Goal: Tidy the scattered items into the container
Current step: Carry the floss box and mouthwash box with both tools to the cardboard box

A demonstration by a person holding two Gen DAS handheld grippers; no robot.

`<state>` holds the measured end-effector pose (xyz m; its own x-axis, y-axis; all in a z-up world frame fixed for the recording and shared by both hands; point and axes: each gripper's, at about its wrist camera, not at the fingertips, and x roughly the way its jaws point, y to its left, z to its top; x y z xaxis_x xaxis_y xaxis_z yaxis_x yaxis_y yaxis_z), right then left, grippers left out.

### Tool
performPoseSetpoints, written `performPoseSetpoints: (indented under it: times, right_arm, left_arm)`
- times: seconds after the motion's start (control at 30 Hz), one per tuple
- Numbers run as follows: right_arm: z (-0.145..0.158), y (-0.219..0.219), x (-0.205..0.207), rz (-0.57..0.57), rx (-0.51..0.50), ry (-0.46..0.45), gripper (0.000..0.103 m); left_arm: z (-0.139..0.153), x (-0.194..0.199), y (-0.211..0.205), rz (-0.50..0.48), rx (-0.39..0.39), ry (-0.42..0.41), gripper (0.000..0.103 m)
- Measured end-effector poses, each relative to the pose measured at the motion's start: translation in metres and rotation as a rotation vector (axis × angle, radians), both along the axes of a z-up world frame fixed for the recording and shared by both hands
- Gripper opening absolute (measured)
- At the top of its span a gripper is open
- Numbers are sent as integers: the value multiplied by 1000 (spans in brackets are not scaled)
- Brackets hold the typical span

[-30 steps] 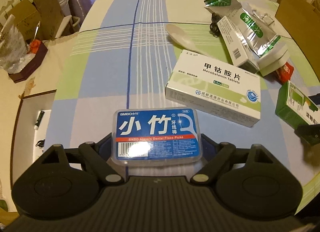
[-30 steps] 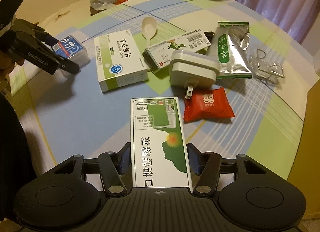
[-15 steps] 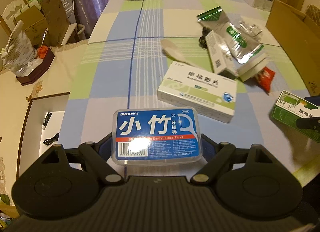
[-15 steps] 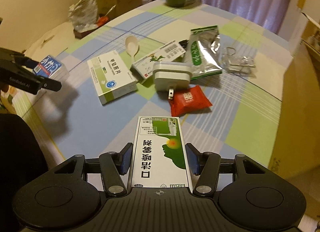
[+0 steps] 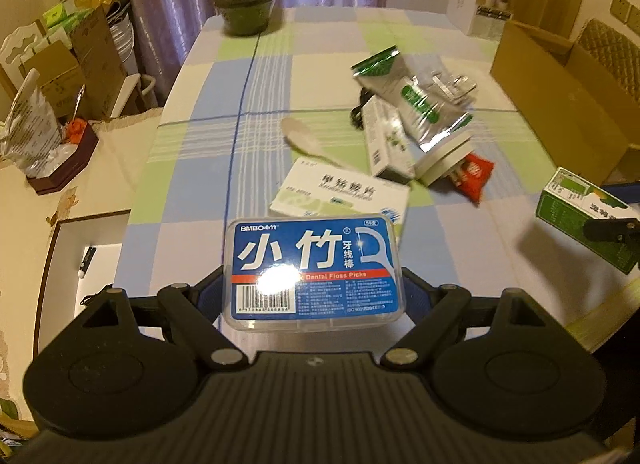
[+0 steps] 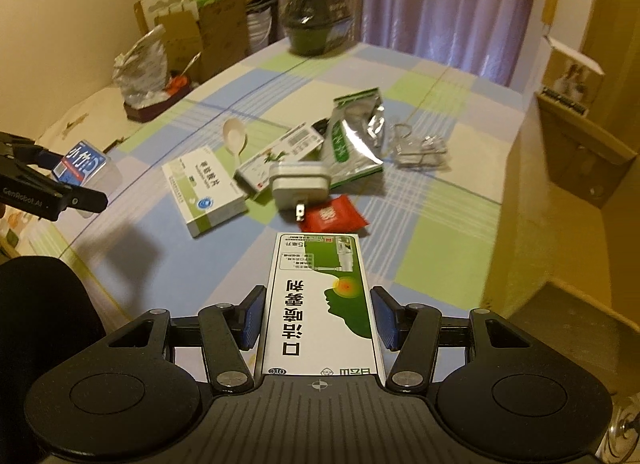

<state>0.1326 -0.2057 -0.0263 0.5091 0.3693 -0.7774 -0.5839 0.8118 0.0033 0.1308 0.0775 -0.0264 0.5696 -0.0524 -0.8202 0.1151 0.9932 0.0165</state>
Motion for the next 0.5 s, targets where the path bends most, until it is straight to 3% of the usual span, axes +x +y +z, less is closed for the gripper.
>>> performPoseSetpoints:
  times: [0.23, 0.5]
  right_arm:
    - [29, -23, -7, -50, 28, -75, 58]
    - [74, -64, 0, -149, 53, -193, 58]
  left_arm:
    - [24, 2, -33, -63, -23, -38, 83]
    - [50, 17, -101, -182, -81, -82, 83]
